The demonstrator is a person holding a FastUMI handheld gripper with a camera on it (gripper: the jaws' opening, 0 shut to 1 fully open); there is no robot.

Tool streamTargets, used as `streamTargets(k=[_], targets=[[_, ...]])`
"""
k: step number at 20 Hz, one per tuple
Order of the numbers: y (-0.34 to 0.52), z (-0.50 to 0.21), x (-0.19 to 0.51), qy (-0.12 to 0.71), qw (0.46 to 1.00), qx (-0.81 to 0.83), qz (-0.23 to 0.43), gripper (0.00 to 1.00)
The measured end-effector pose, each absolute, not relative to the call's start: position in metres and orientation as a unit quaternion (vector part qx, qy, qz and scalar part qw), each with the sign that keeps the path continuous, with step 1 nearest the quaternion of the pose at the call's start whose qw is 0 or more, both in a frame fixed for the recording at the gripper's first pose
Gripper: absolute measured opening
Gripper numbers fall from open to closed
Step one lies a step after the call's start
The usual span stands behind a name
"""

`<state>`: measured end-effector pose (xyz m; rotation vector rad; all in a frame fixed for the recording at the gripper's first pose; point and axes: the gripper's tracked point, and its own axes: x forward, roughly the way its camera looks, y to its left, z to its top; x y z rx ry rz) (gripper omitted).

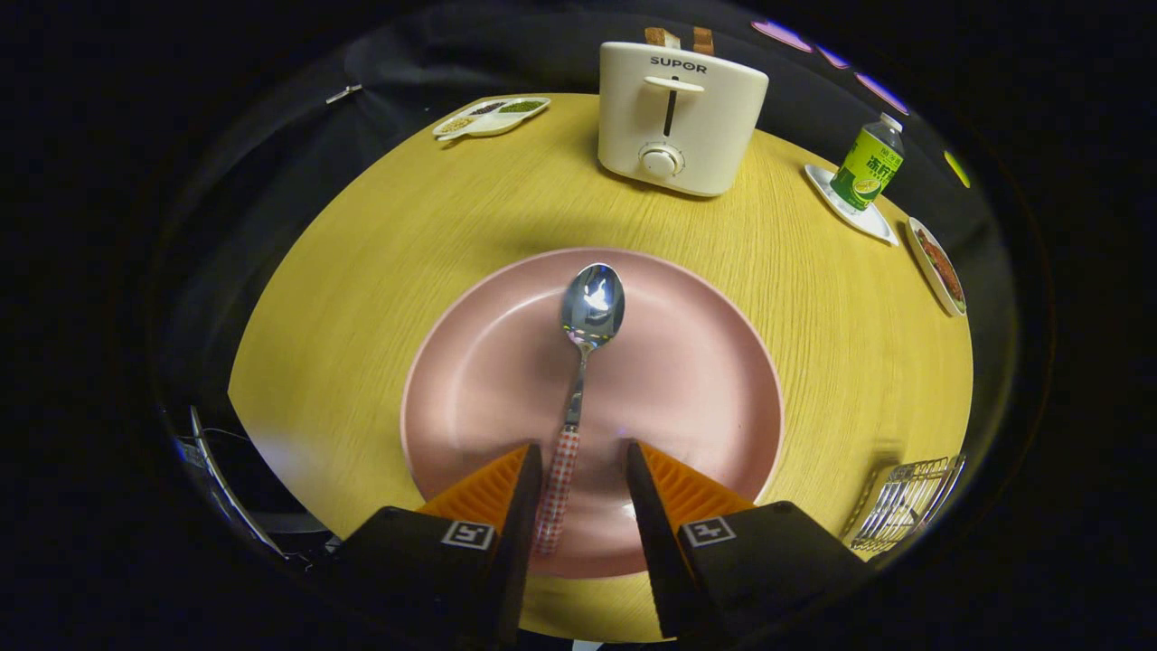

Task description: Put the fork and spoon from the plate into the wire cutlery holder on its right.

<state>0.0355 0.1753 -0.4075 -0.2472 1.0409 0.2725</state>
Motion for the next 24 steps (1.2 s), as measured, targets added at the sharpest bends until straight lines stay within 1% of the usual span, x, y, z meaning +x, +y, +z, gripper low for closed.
streamTargets(k=[3, 4, 5, 7, 8, 10, 12, 14, 16, 18, 24], targets=[[0.175, -0.408, 0.033, 0.497, 0.848, -0.131, 0.133, 0.53], [0.175, -0.409, 0.032, 0.499, 0.845, -0.135, 0.135, 0.53], [0.176, -0.409, 0.03, 0.501, 0.843, -0.137, 0.137, 0.48], [0.177, -0.409, 0.029, 0.509, 0.836, -0.144, 0.147, 0.43], [0.175, -0.409, 0.03, 0.511, 0.835, -0.144, 0.144, 0.42], [0.175, -0.409, 0.029, 0.516, 0.832, -0.139, 0.148, 0.17], [0.175, -0.407, 0.029, 0.522, 0.825, -0.14, 0.163, 0.17], [0.176, -0.406, 0.034, 0.509, 0.835, -0.116, 0.174, 0.11], [0.174, -0.406, 0.033, 0.512, 0.836, -0.093, 0.175, 0.08], [0.173, -0.403, 0.03, 0.526, 0.83, -0.062, 0.173, 0.08], [0.155, -0.354, 0.028, 0.507, 0.842, -0.028, 0.182, 0.08]])
